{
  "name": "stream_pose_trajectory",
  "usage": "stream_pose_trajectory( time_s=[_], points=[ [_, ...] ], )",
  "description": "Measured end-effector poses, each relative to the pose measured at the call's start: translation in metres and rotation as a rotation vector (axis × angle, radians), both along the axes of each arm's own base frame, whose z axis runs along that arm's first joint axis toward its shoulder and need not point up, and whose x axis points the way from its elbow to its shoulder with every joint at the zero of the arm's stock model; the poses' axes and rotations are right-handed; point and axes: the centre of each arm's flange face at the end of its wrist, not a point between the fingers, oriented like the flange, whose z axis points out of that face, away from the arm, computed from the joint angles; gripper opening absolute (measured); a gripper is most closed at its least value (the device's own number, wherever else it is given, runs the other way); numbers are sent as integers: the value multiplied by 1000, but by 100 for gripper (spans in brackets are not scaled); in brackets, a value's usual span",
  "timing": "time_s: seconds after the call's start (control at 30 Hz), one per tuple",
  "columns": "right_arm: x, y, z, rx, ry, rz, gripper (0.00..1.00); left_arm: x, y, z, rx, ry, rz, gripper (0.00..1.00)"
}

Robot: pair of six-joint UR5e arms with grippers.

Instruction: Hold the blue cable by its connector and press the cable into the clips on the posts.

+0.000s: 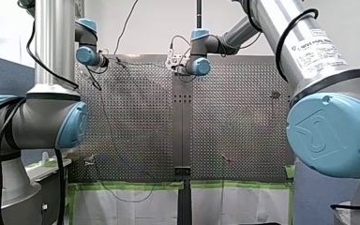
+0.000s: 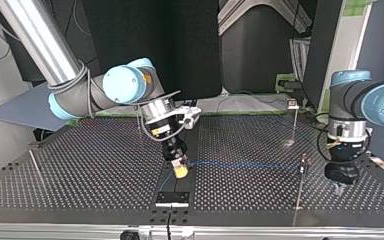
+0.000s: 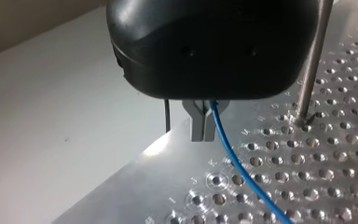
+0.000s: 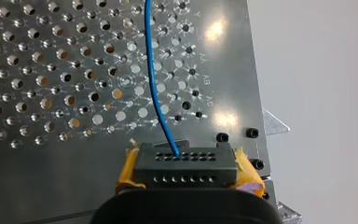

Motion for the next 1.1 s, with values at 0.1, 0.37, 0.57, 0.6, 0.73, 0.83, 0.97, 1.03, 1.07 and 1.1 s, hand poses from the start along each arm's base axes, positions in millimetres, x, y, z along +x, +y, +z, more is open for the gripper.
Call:
stream_pose_trajectory(
  time_s=[0.1,0.37,0.57,0.6,0.73,0.83,0.97,1.03,1.07,1.1],
  points=[
    [0,0,0,1,1,1,0,-1,1,-1,16,10,9,2],
    [0,0,0,3,2,0,0,-4,-4,-7,65,52,5,98],
    [0,0,-1,4,3,1,0,-10,-8,-12,89,102,33,98],
    [0,1,-1,4,4,1,0,-11,-9,-12,94,110,37,98],
    [1,1,-1,4,4,3,0,-19,-14,-13,121,141,43,98],
    [1,2,-1,4,4,3,0,-30,-17,-15,142,167,44,98],
    [1,2,-1,4,4,4,0,-49,-20,-19,146,205,41,98],
    [1,3,-1,4,4,4,0,-58,-22,-21,146,222,34,98],
    [2,3,-1,4,4,5,0,-63,-24,-22,149,232,27,98],
    [2,3,-1,4,4,5,0,-67,-26,-23,152,240,21,98]
  ],
)
